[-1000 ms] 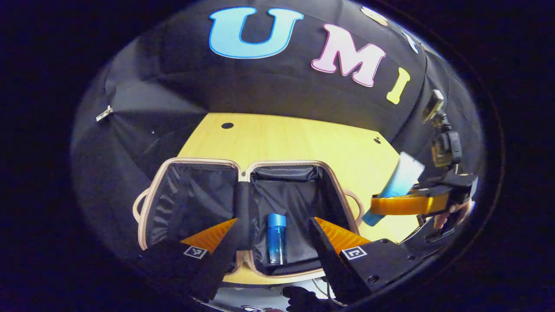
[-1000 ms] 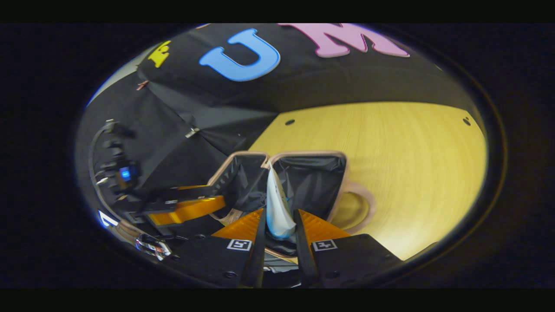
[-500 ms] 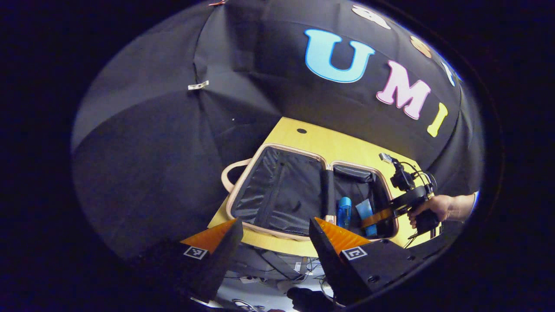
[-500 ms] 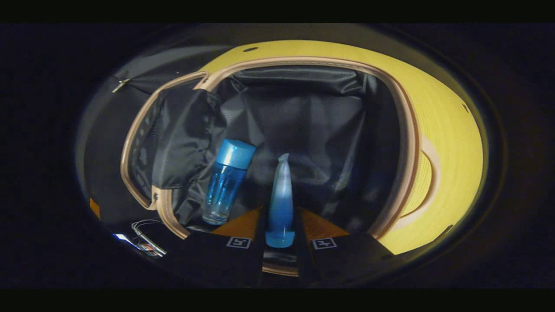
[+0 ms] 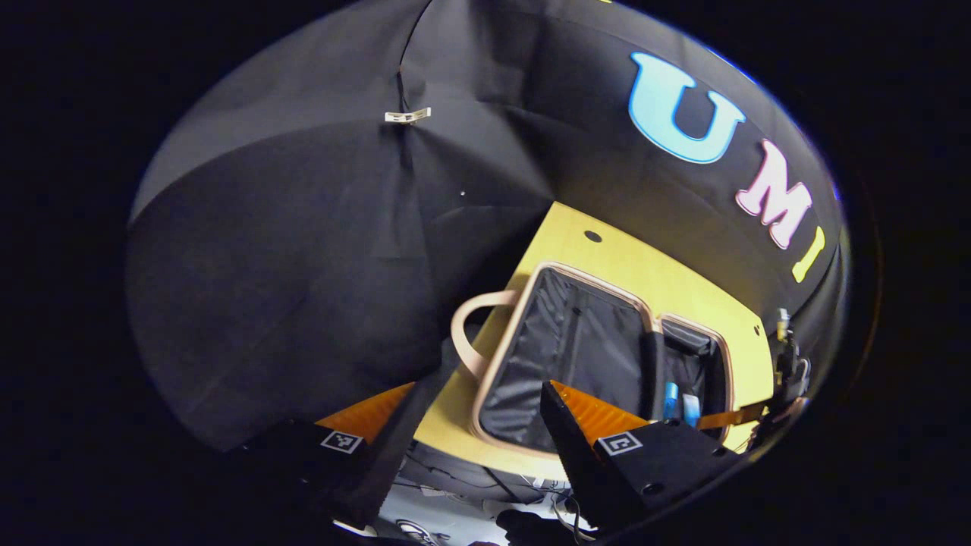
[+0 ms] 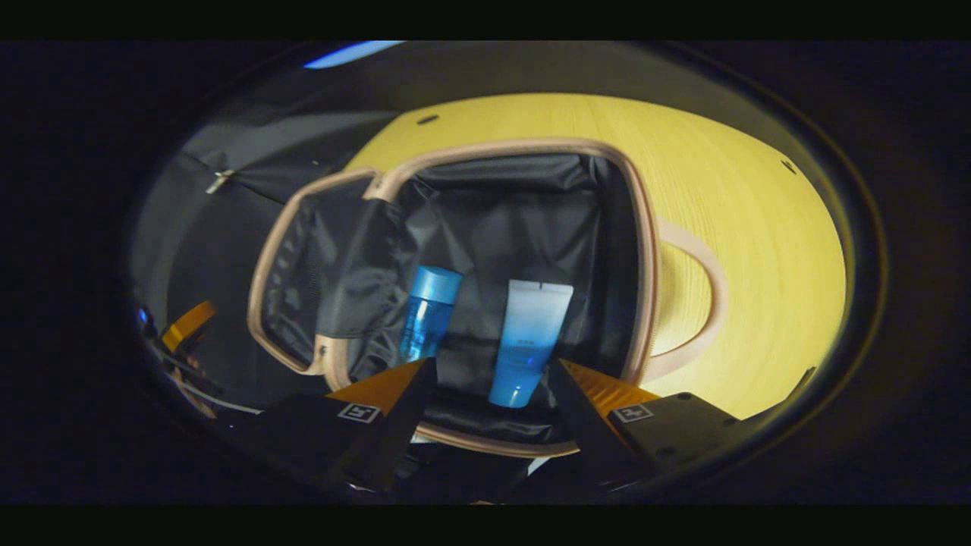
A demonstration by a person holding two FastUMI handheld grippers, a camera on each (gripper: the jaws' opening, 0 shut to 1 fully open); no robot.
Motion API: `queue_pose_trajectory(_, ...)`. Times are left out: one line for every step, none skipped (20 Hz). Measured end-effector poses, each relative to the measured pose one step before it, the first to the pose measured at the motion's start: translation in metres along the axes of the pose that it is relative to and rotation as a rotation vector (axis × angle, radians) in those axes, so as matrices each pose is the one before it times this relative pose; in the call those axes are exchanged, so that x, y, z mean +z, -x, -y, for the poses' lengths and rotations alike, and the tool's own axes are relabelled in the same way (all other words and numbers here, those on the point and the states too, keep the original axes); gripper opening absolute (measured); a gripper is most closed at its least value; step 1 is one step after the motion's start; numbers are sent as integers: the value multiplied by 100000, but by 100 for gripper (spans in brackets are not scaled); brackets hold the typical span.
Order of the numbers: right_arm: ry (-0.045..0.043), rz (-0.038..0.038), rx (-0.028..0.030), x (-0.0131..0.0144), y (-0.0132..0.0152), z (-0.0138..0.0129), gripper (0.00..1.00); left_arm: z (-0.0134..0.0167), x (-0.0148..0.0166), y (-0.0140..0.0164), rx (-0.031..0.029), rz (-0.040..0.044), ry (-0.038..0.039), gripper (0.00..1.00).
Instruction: First open the suitcase, pack the skin care products into it, and then close the suitcase.
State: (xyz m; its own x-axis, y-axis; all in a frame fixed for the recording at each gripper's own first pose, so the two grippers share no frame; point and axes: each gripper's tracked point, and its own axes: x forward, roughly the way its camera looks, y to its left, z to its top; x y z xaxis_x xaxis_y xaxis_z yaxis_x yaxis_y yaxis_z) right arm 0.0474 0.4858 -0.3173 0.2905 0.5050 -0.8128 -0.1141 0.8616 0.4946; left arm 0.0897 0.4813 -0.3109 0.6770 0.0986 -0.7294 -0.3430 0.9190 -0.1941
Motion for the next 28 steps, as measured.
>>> queue_pose_trajectory(1001,6497,3813,1061,1446,-502,85,-982,797,-1542,1637,-1630,751,96)
queue_pose_trajectory(-74,4703,2594,595,1590,-99,85,-296,509,-1508,-126,-2566,1026,96)
queue_pose_trajectory(-1484,3948,1775,632,1512,77,84,145,590,-1999,-1341,-2964,1093,96)
queue_pose_trajectory(-3267,5211,1949,791,1752,405,84,-6,223,-1123,-908,-2971,410,96)
queue_pose_trajectory(-2368,2222,384,263,1192,670,84,-338,450,-1094,1376,-1912,649,95)
queue_pose_trajectory(-1951,1144,-1412,298,1179,1239,94,-61,305,-1061,628,-2253,499,94)
queue_pose_trajectory(-1264,806,-2372,265,1143,1375,94,184,183,-773,297,-2077,-384,94)
queue_pose_trajectory(-852,1243,-2202,518,1101,1341,94,-92,239,-1099,1049,-2188,-1391,94)
queue_pose_trajectory(-923,1325,-2033,276,792,1194,94,-59,-371,-1119,1414,-3381,-1577,94)
queue_pose_trajectory(-2182,1982,-5554,180,1166,2706,94,-540,-588,-1817,2760,-5994,-22,94)
queue_pose_trajectory(-2137,251,-3010,-310,419,1474,94,167,-1115,-918,344,-5141,2325,92)
queue_pose_trajectory(-2589,260,-1926,-304,645,1147,94,-330,-335,-749,373,-1773,1376,91)
queue_pose_trajectory(-2086,14,-1510,-358,451,864,94,-348,-13,-662,347,-222,711,88)
queue_pose_trajectory(-1864,-278,-1536,-694,543,1179,94,865,-787,-476,-4093,-3146,1325,64)
queue_pose_trajectory(-607,-668,-654,-486,191,623,94,402,-472,-716,777,-1037,2642,41)
queue_pose_trajectory(-1122,-442,-662,-343,-211,471,94,98,670,19,1860,54,2499,17)
queue_pose_trajectory(-1862,-193,-985,-207,-42,468,94,-29,49,664,1272,96,-353,20)
queue_pose_trajectory(-1777,382,1185,-115,-26,-250,94,504,636,1308,-1980,3233,-2920,16)
queue_pose_trajectory(2080,-988,-225,-486,-272,-21,94,1929,881,2771,-8805,2591,2818,12)
queue_pose_trajectory(1024,-765,450,-51,-159,-263,94,522,1151,1577,-1980,3599,-2725,11)
queue_pose_trajectory(612,19,884,351,-102,-599,94,451,1201,1640,-1352,3641,-5219,8)
queue_pose_trajectory(503,388,1165,479,-174,-681,94,897,634,1720,-1366,2419,-3803,8)
queue_pose_trajectory(562,1146,2070,486,-285,-699,94,1418,767,1651,-1585,2757,-2953,7)
queue_pose_trajectory(2119,603,3254,314,-117,-951,94,2279,803,2751,-2343,4758,-5506,7)
queue_pose_trajectory(1230,-734,2243,-131,6,-625,94,2823,1216,3062,-3644,4958,-5533,6)
queue_pose_trajectory(124,94,1051,14,64,-228,94,1944,1218,2119,-3390,2540,-1772,2)
queue_pose_trajectory(-148,782,880,270,315,-147,94,1416,1037,1236,-3149,1980,-633,6)
queue_pose_trajectory(-187,1077,844,210,394,-71,94,2351,679,730,-3722,1537,-569,6)
